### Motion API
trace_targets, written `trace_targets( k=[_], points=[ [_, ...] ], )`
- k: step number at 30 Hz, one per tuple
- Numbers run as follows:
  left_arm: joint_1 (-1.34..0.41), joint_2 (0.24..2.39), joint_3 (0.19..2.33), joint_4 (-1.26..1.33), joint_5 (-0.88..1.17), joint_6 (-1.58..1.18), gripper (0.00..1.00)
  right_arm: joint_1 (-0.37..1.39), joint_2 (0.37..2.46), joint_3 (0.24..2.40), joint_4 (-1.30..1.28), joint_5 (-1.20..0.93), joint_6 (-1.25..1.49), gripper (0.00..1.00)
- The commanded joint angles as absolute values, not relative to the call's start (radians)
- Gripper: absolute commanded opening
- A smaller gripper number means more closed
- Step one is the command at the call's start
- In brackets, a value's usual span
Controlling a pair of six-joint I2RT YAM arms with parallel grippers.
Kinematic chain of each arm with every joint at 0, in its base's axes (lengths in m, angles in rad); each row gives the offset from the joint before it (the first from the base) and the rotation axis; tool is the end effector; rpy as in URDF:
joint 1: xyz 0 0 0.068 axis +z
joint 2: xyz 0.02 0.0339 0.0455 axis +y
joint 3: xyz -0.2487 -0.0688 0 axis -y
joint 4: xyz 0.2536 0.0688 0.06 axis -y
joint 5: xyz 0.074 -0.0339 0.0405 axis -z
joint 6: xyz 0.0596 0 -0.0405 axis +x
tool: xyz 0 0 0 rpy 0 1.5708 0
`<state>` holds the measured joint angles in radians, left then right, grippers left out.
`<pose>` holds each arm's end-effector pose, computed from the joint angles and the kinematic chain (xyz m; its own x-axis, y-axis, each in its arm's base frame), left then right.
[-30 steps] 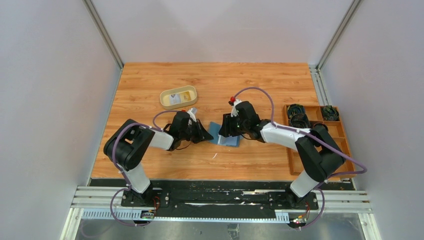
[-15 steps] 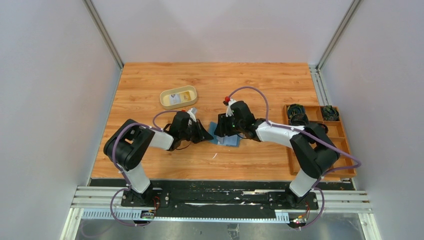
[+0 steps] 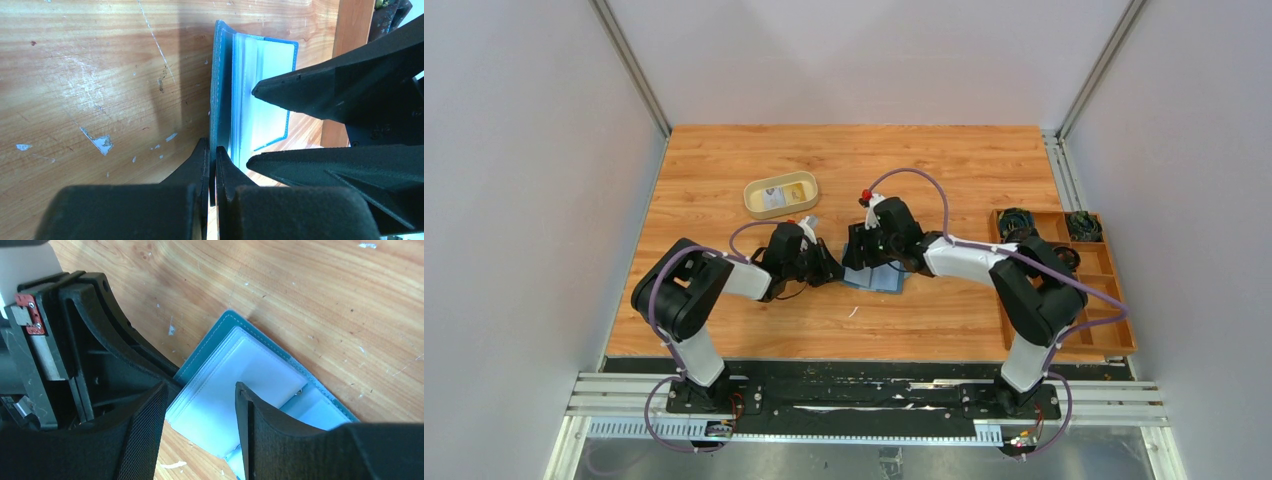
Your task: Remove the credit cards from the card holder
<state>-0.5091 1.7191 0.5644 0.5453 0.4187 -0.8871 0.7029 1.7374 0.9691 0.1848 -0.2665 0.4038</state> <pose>0.2671 -0.1769 0.0782 -0.8866 -0.3163 -0.3375 0.0777 0.6175 -0.7827 0.2913 0.2673 0.1532 -0.6975 -0.0941 -0.7104 -0.5625 0.6861 0.4613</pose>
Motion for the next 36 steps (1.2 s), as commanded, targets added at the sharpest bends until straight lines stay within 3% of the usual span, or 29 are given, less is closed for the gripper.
trace_targets(
  k=[1, 36],
  points=[
    [-0.525, 1.726, 0.538, 0.477, 0.394, -0.856, 0.0, 0.718, 1.753, 1.009, 0.13, -0.227, 0.36, 0.56],
    [-0.535, 1.749, 0.537, 0.477, 0.359, -0.857, 0.0, 0.785, 1.8, 1.07, -0.091, 0.06, 0.233, 0.57]
  ],
)
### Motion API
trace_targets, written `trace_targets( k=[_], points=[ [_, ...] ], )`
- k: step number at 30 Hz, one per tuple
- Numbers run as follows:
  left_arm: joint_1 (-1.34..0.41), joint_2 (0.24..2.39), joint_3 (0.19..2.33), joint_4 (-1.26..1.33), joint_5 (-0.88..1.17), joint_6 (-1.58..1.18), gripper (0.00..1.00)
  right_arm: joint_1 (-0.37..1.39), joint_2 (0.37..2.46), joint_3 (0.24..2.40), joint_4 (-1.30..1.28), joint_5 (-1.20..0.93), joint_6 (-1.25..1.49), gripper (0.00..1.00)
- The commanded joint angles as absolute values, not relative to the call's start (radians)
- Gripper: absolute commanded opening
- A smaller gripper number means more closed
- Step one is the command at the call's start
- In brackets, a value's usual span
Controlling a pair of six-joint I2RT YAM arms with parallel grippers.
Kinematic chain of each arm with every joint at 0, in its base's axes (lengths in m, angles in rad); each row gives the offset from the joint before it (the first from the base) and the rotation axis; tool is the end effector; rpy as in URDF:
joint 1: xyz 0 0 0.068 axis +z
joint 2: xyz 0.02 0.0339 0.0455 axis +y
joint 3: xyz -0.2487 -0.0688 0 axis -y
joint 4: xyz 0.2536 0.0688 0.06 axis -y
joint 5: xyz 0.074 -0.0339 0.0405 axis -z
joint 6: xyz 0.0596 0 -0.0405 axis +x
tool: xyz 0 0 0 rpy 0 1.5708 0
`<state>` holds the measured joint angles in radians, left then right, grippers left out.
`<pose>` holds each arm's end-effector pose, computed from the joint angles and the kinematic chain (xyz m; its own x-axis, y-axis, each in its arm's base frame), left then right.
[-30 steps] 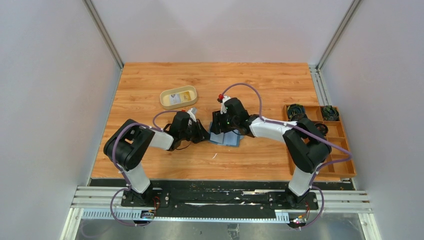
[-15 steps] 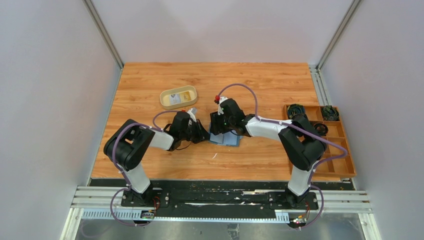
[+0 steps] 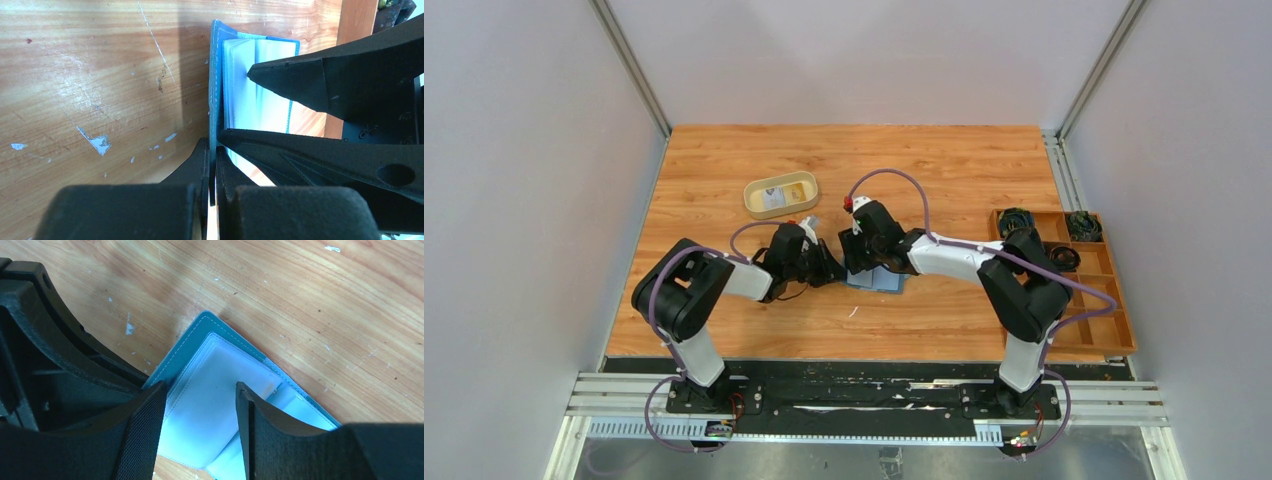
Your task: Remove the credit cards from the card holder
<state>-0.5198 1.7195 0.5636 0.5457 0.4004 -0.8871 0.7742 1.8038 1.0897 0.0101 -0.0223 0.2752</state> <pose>0.2659 -0.1789 0.0777 -0.8837 -0.3168 -0.3445 0.0785 0.6253 -0.7764 0.2923 0.2877 0.1483 -0.6386 -0.2445 -0.7297 -0.5586 0.7994 0.2210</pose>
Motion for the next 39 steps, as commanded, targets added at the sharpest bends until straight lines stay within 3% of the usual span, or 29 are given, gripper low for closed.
trace_targets(
  k=[1, 12, 18, 30, 39],
  points=[
    [-0.535, 1.751, 0.538, 0.477, 0.359, -0.857, 0.0, 0.784, 1.798, 1.066, -0.095, 0.071, 0.227, 0.57],
    [-0.535, 1.76, 0.534, 0.477, 0.358, -0.856, 0.0, 0.798, 1.807, 1.101, -0.199, 0.239, 0.122, 0.63],
    [-0.535, 1.761, 0.534, 0.476, 0.359, -0.857, 0.0, 0.813, 1.838, 1.132, -0.23, 0.282, 0.084, 0.86],
    [-0.535, 1.765, 0.547, 0.432, 0.342, -0.838, 0.0, 0.828, 1.831, 1.158, -0.225, 0.325, 0.044, 0.89],
    [-0.536, 1.755, 0.563, 0.363, 0.309, -0.807, 0.0, 0.828, 1.712, 1.1, -0.133, 0.353, 0.026, 0.9]
  ],
)
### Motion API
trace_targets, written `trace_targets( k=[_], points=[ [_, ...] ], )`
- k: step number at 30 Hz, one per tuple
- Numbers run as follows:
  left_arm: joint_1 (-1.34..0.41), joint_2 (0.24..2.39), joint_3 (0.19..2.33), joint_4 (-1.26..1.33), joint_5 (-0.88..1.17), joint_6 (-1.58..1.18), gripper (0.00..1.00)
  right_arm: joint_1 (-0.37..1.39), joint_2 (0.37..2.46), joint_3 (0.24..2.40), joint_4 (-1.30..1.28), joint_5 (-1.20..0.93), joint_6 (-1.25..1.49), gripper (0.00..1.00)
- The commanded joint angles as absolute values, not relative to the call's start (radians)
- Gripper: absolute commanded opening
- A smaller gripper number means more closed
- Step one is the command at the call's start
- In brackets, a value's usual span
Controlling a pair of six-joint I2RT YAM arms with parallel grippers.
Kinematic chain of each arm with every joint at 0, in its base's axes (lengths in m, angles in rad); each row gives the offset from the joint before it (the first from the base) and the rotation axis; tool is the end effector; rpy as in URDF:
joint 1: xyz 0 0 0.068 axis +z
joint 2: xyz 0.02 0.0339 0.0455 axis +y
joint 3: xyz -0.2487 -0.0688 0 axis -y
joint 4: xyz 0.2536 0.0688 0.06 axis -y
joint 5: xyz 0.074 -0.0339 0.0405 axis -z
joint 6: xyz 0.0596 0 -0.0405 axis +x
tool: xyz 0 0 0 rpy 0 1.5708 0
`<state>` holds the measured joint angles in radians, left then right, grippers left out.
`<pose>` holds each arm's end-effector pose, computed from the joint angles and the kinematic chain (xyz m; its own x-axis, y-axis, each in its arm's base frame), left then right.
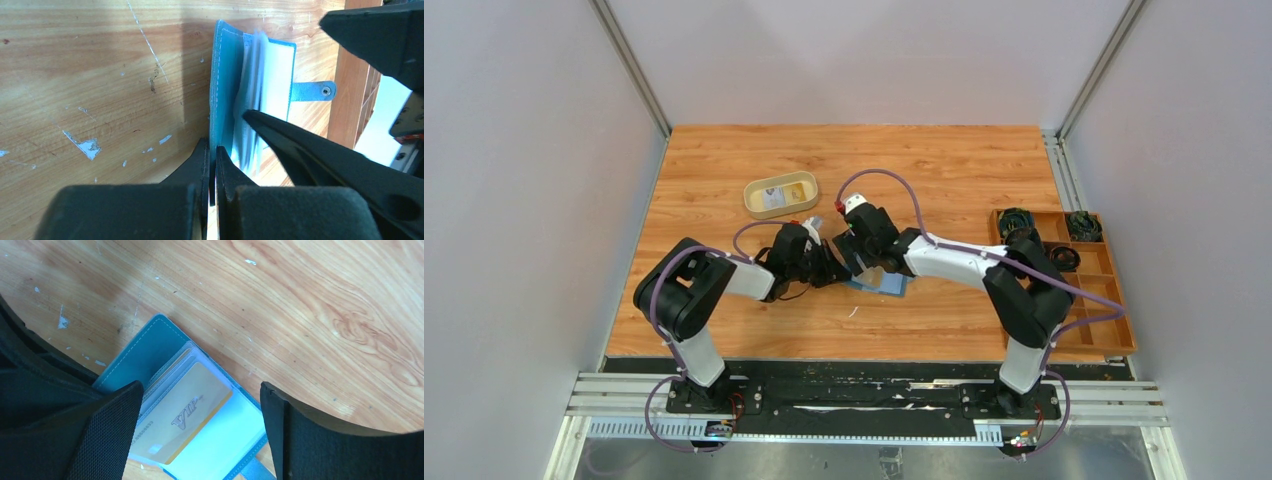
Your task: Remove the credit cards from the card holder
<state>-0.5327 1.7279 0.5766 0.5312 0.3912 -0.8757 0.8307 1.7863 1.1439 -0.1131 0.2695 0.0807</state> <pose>0.2659 -0.1831 0.0769 -0.8865 -0.3015 -0.3510 0.0874 0.6358 -0.7669 0.2868 0.2905 0.1624 -0.5077 -0.4407 -0.7403 -0.5419 0.8314 -0.1233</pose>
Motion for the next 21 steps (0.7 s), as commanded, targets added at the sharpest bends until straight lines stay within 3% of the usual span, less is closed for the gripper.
trace_targets(
  k=[1, 5, 12, 21],
  points=[
    [-0.537, 1.753, 0.566, 0.356, 0.306, -0.802, 0.0, 0.828, 1.701, 1.092, -0.129, 0.346, 0.023, 0.9],
    [-0.536, 1.756, 0.573, 0.342, 0.304, -0.795, 0.0, 0.824, 1.656, 1.058, -0.1, 0.266, 0.059, 0.9],
    [-0.536, 1.75, 0.572, 0.318, 0.29, -0.782, 0.0, 0.732, 1.574, 0.846, 0.132, -0.16, 0.284, 0.9],
    [-0.537, 1.746, 0.567, 0.314, 0.286, -0.778, 0.0, 0.669, 1.602, 0.741, 0.321, -0.305, 0.465, 0.91]
  ],
)
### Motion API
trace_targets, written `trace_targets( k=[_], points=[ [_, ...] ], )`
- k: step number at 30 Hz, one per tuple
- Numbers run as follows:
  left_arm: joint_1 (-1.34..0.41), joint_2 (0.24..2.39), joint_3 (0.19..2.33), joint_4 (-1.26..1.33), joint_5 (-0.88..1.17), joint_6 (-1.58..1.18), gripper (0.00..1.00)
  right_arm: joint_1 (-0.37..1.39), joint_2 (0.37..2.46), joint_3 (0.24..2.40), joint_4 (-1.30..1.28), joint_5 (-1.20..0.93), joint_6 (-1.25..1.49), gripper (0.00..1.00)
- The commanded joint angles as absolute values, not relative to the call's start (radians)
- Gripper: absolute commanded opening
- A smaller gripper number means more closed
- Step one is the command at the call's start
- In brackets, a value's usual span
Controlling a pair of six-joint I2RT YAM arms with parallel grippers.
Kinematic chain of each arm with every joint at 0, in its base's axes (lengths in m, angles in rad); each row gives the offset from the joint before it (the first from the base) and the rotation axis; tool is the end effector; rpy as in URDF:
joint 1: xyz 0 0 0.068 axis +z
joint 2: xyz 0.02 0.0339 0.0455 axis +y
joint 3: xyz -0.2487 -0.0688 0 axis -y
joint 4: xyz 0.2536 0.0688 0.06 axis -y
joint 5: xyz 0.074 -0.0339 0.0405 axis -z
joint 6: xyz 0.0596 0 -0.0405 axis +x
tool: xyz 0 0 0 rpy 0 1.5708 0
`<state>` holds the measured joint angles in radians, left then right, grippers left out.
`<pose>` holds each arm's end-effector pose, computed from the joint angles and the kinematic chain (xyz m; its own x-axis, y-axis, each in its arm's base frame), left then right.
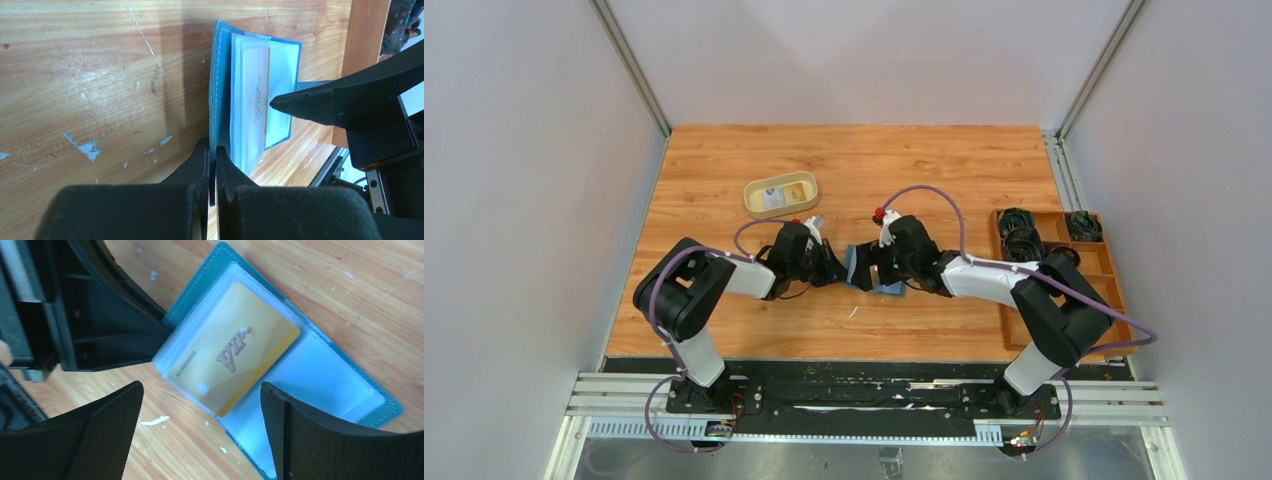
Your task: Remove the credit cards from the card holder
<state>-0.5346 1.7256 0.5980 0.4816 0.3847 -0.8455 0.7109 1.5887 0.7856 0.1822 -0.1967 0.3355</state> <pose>0.2678 -0.1846 0.0781 -0.8900 -0.2791 -0.3606 0.0967 0.6573 -0.7474 0.2587 0.2382 0.1443 -0.6666 -0.1479 -0.7306 -0.5728 0.7288 0.3751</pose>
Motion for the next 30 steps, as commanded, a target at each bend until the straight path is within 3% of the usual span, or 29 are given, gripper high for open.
trace_targets(
  k=[1, 10, 30],
  points=[
    [-0.537, 1.743, 0.565, 0.314, 0.285, -0.779, 0.0, 0.656, 1.609, 0.726, 0.354, -0.326, 0.495, 0.9],
    [-0.537, 1.728, 0.551, 0.31, 0.277, -0.776, 0.0, 0.606, 1.62, 0.637, 0.454, -0.318, 0.692, 0.9],
    [-0.538, 1.742, 0.538, 0.298, 0.252, -0.769, 0.0, 0.557, 1.871, 0.465, 1.021, -0.466, 1.121, 0.84]
  ],
)
